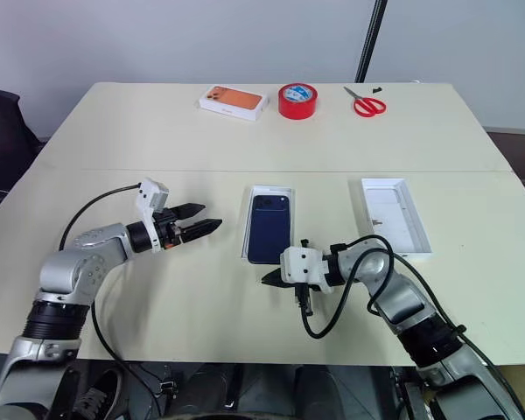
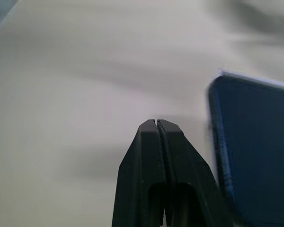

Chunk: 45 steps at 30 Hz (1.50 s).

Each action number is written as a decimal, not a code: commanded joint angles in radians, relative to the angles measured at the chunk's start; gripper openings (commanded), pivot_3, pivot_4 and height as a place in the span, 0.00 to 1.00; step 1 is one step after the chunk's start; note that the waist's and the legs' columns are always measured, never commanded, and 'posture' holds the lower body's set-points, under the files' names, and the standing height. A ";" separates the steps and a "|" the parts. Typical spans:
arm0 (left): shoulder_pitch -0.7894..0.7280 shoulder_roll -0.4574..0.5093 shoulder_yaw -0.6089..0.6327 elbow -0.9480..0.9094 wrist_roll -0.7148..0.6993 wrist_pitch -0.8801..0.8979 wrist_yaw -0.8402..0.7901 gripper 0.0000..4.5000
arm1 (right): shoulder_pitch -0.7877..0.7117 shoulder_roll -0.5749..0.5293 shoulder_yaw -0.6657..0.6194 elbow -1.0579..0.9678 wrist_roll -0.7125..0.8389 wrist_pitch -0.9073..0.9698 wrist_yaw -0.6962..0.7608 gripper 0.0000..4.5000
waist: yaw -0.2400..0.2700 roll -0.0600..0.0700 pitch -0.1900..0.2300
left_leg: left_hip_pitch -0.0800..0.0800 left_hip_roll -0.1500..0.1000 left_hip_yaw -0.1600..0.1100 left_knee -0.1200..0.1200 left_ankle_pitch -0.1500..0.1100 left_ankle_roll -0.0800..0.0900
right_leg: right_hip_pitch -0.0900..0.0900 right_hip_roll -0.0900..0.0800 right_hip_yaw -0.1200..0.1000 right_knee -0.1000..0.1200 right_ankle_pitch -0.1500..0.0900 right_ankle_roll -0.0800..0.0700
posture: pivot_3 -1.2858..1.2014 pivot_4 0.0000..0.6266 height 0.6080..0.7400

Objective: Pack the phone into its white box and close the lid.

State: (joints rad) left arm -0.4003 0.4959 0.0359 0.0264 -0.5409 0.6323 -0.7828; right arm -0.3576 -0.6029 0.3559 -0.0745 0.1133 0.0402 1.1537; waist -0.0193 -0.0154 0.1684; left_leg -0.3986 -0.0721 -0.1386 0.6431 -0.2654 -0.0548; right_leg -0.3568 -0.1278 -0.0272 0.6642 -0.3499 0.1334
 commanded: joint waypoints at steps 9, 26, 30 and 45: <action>-0.029 -0.010 0.062 -0.021 -0.037 0.051 0.034 0.94 | -0.071 0.048 -0.066 0.070 -0.008 -0.046 -0.078 0.02 | 0.004 0.000 0.000 | 0.000 0.000 0.000 0.001 0.000 0.000 | 0.000 0.000 0.000 0.000 0.000 0.000 | 0.52 0.24 1.00; -0.049 0.022 -0.003 -0.009 -0.007 0.118 0.001 0.41 | 0.011 -0.028 -0.269 -0.011 0.109 0.099 -0.149 0.00 | 0.005 0.000 0.000 | -0.002 -0.001 -0.001 0.002 0.000 0.000 | -0.001 0.000 -0.001 0.000 0.000 0.000 | 0.52 0.24 1.00; -0.070 0.017 -0.057 0.058 0.107 0.018 0.032 0.01 | 0.022 -0.054 -0.240 0.059 -0.035 0.012 -0.240 0.00 | -0.001 0.000 0.000 | -0.002 -0.001 0.000 0.002 0.000 0.000 | -0.001 0.000 -0.001 0.001 0.000 0.000 | 0.52 0.24 1.00; -0.164 -0.098 -0.262 0.162 0.185 0.145 -0.040 0.01 | -0.041 0.026 -0.173 0.153 -0.175 -0.089 -0.352 0.00 | 0.002 0.001 0.000 | -0.002 -0.001 0.000 0.003 0.000 0.000 | 0.000 0.001 -0.001 0.001 0.000 0.000 | 0.52 0.24 1.00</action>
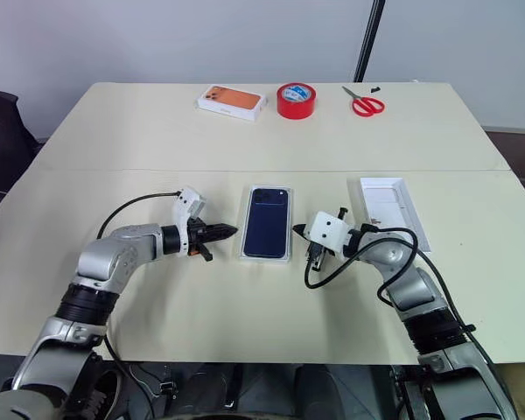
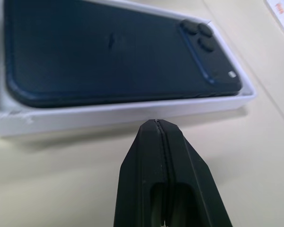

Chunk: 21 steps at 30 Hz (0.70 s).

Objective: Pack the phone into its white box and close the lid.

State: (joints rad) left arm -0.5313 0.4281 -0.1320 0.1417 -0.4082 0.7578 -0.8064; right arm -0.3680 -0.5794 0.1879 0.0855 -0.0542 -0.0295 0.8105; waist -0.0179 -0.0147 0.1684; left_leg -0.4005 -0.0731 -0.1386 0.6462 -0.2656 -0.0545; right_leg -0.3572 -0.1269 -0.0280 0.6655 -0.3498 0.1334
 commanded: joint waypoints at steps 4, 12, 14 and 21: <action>-0.100 -0.122 -0.138 0.094 0.081 -0.003 -0.018 0.01 | -0.031 -0.020 -0.003 -0.023 -0.028 -0.032 0.000 0.00 | 0.015 0.001 -0.001 | 0.000 -0.002 -0.001 0.002 0.000 0.000 | 0.002 -0.002 -0.001 0.000 0.000 0.000 | 0.52 0.24 1.00; -0.129 -0.279 -0.144 0.129 0.110 -0.011 -0.007 0.01 | 0.069 -0.133 -0.087 -0.081 0.006 -0.010 0.046 0.00 | 0.033 0.001 -0.001 | -0.001 -0.003 -0.001 0.002 -0.001 0.002 | 0.004 -0.003 -0.002 -0.002 0.000 0.001 | 0.52 0.24 1.00; -0.143 -0.314 -0.139 0.150 0.114 -0.016 -0.004 0.01 | 0.095 -0.157 -0.106 -0.093 0.011 -0.006 0.052 0.00 | 0.034 0.001 -0.001 | -0.002 -0.003 -0.001 0.003 -0.001 0.002 | 0.003 -0.003 -0.002 -0.003 0.000 0.001 | 0.52 0.24 1.00; -0.179 -0.372 -0.151 0.202 0.140 -0.040 -0.039 0.01 | 0.140 -0.187 -0.152 -0.124 0.020 0.005 0.050 0.00 | 0.025 0.001 -0.001 | -0.002 -0.004 0.001 0.003 -0.001 0.002 | 0.003 -0.002 -0.002 -0.002 0.000 0.001 | 0.52 0.24 1.00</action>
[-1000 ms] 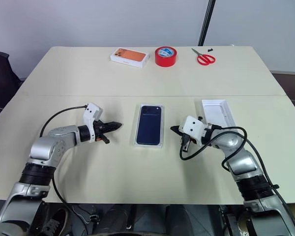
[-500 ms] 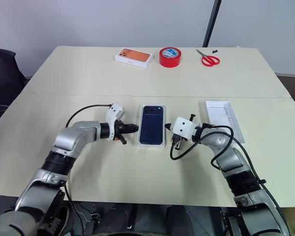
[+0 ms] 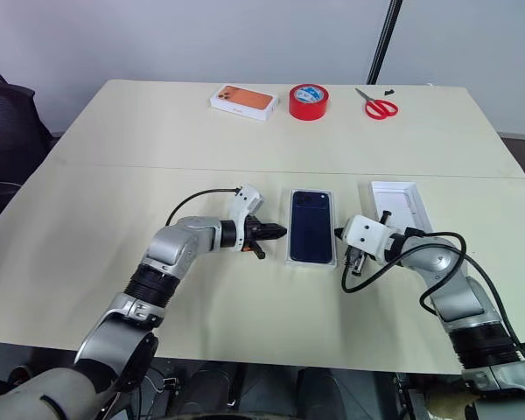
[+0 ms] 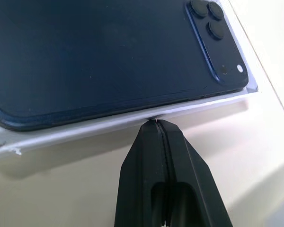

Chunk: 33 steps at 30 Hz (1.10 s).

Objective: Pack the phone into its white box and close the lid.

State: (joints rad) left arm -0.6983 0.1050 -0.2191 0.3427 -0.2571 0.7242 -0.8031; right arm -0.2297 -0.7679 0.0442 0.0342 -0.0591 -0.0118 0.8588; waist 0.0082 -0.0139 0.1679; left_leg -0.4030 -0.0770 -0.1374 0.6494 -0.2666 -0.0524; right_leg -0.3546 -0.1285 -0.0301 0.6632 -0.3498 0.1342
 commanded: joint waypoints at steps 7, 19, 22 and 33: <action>0.001 -0.012 -0.027 0.020 0.018 -0.045 -0.044 0.01 | 0.010 -0.031 -0.039 -0.057 0.026 -0.027 0.016 0.00 | -0.005 0.000 0.000 | 0.000 0.000 0.000 0.000 0.000 0.000 | 0.000 0.000 0.000 0.000 0.000 0.000 | 0.52 0.24 1.00; 0.005 0.203 0.097 -0.042 -0.052 -0.136 -0.171 0.94 | -0.043 -0.101 -0.140 -0.103 0.115 0.145 0.027 0.98 | -0.032 0.000 0.000 | 0.001 0.004 -0.001 0.000 0.000 0.000 | -0.001 0.003 0.001 0.002 0.000 0.000 | 0.52 0.24 1.00; 0.030 0.234 0.117 -0.072 -0.064 -0.197 -0.208 0.98 | -0.074 -0.072 -0.143 -0.081 0.112 0.276 -0.033 1.00 | -0.024 0.000 0.000 | 0.000 0.004 -0.002 0.000 0.000 0.000 | -0.002 0.002 0.002 0.002 0.000 0.000 | 0.52 0.24 1.00; 0.205 0.333 0.169 -0.135 -0.054 -0.569 -0.278 0.98 | -0.037 0.055 -0.130 -0.282 0.110 0.786 -0.256 1.00 | -0.023 0.003 0.000 | -0.001 0.004 -0.002 0.000 0.000 -0.001 | -0.004 0.001 0.002 0.002 0.000 0.000 | 0.52 0.24 1.00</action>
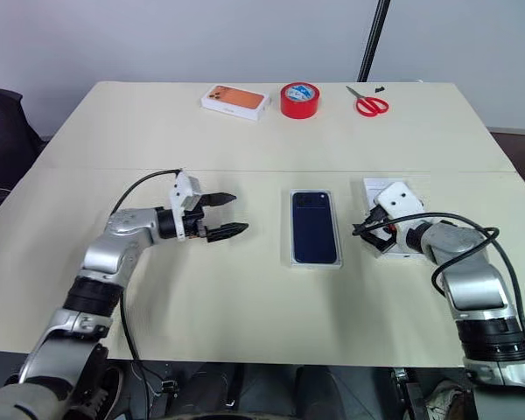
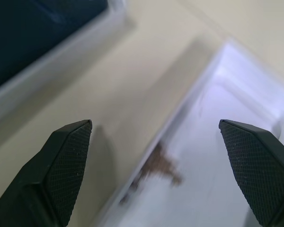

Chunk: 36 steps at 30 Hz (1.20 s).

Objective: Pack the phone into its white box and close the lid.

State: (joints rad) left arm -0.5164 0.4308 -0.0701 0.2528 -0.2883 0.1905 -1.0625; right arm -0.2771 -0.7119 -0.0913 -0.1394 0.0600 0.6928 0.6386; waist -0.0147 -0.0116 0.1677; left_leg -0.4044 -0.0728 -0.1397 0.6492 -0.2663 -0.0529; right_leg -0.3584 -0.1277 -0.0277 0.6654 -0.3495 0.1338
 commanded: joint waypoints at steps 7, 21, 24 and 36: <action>0.098 0.046 0.046 -0.144 -0.111 -0.013 -0.110 0.98 | 0.024 -0.003 0.000 -0.241 -0.006 0.321 -0.105 1.00 | 0.000 0.000 0.000 | 0.000 0.000 0.000 0.000 0.000 0.000 | 0.000 0.000 0.000 0.000 0.000 0.000 | 0.52 0.24 1.00; 0.143 0.033 0.008 -0.197 -0.115 -0.073 -0.150 0.98 | -0.186 -0.014 -0.113 -0.173 0.224 0.815 -0.037 1.00 | -0.004 0.001 0.000 | 0.000 0.000 0.000 0.000 0.000 0.000 | 0.000 0.000 0.000 0.000 0.000 0.000 | 0.52 0.24 1.00; 0.138 0.030 -0.005 -0.202 -0.112 -0.070 -0.144 0.98 | -0.208 -0.040 -0.079 -0.131 0.223 0.779 -0.049 1.00 | -0.003 0.001 0.000 | 0.000 0.000 0.000 0.000 0.000 0.000 | 0.000 0.000 0.000 0.000 0.000 0.000 | 0.52 0.24 1.00; 0.173 0.009 -0.010 -0.265 -0.115 -0.023 -0.066 1.00 | -0.207 -0.038 -0.037 -0.049 0.214 0.756 -0.139 0.70 | -0.004 0.001 0.000 | 0.000 0.000 0.000 0.000 0.000 0.001 | 0.000 0.000 0.000 0.000 0.000 0.000 | 0.52 0.24 1.00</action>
State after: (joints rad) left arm -0.3457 0.4329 -0.0898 0.0247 -0.3948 0.1696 -1.1337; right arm -0.4890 -0.7358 -0.1412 -0.1910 0.2772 1.4580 0.5053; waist -0.0188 -0.0102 0.1674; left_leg -0.4042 -0.0729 -0.1394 0.6490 -0.2665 -0.0523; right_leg -0.3582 -0.1277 -0.0275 0.6660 -0.3495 0.1337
